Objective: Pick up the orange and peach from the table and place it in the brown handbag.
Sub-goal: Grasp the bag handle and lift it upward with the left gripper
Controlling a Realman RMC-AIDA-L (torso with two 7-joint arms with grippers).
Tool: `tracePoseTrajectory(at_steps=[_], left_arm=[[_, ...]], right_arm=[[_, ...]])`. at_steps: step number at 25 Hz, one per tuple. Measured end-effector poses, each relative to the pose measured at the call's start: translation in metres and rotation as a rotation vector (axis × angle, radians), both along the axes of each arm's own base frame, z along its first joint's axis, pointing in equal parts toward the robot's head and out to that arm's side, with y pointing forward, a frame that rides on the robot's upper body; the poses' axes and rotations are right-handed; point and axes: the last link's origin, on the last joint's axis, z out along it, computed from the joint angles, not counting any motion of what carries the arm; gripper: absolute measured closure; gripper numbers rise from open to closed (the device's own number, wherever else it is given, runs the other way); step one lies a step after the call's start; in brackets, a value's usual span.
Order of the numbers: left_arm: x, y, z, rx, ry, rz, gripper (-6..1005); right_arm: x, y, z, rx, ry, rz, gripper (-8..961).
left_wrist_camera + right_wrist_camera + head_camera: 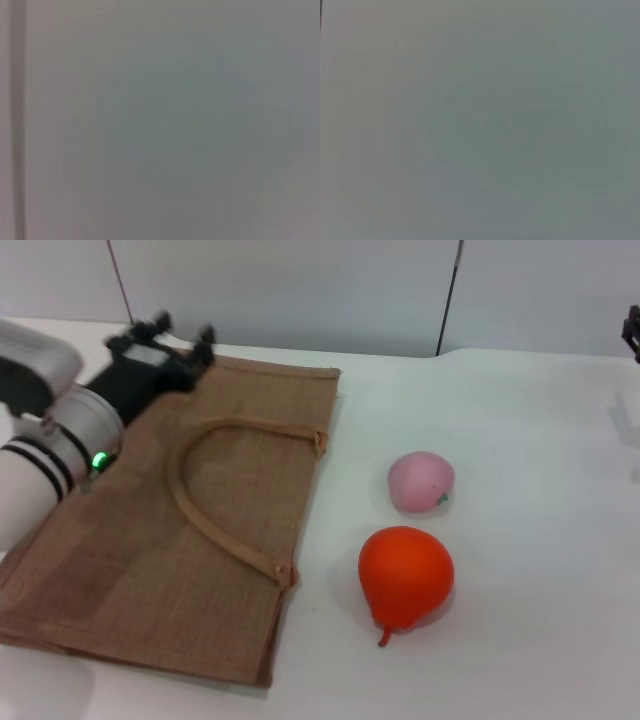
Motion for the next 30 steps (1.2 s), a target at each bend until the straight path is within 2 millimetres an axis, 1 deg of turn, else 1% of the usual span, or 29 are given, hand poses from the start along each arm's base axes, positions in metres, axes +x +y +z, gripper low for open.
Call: tracePoseTrajectory(at_steps=[3,5,9,12,16,21,25,27,30], left_arm=[[-0.001,0.006,-0.005,-0.097,0.025,0.028,399],[-0.001,0.007,-0.003,-0.139,0.005,0.038,400],[-0.003,0.004,-0.001,-0.216,-0.038,0.05,403],[-0.009,0.001,0.001,-0.261,-0.024,0.066,404],[-0.011,-0.004,0.011,-0.334,0.003,0.047,407],[-0.019,-0.011,0.034,-0.404,0.013,0.077,409],[-0.024,-0.014,0.049,-0.452,0.073,0.112,412],[-0.027,-0.015,0.053,-0.475,0.104,0.136,413],[-0.028,-0.015,0.054,-0.5,0.135,0.15,414]], right_arm=[[0.002,-0.001,-0.001,-0.009,-0.001,-0.012,253],[0.002,-0.001,-0.001,-0.01,-0.002,-0.014,253],[0.005,-0.002,-0.001,-0.01,-0.003,-0.019,253],[0.006,-0.003,-0.001,-0.012,-0.007,-0.023,252],[0.007,-0.003,-0.001,-0.013,-0.009,-0.026,252],[0.007,-0.003,-0.001,-0.014,-0.009,-0.026,252],[0.007,-0.003,-0.001,-0.014,-0.009,-0.026,252],[0.007,-0.003,-0.001,-0.014,-0.009,-0.025,252],[0.006,-0.003,-0.001,-0.014,-0.009,-0.023,252]])
